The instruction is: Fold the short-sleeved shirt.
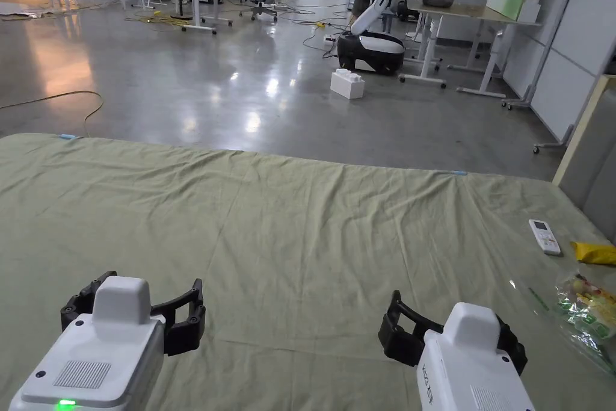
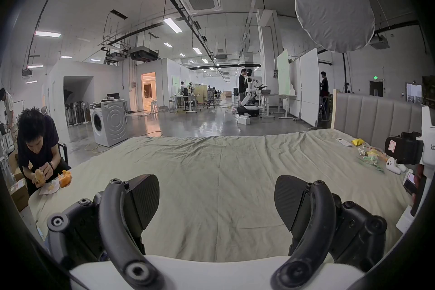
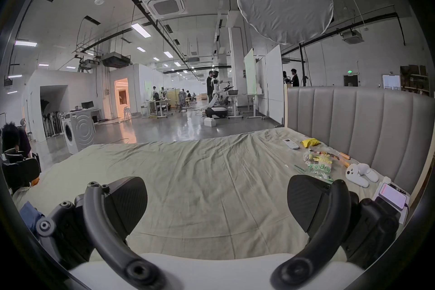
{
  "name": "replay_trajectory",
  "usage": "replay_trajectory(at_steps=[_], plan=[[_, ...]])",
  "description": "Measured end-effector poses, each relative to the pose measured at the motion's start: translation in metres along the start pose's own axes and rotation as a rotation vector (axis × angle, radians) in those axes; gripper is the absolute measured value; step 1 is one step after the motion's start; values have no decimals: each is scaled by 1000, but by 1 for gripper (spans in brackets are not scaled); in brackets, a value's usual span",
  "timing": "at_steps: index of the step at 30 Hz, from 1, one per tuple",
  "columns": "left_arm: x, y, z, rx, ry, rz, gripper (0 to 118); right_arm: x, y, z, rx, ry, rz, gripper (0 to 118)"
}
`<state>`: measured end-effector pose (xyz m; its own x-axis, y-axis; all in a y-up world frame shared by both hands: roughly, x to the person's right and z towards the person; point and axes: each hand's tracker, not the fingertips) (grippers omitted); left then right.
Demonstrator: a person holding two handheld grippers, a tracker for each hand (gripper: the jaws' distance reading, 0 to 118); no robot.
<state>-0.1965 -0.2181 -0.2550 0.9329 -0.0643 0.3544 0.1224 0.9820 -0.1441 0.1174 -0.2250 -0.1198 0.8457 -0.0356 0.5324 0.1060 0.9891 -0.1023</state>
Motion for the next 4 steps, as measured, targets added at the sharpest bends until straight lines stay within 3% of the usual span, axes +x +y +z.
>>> replay_trajectory(at_steps=[4], plan=[[-2,0,-2,9,-8,19,100,1,1,0,29,-5,7,118]])
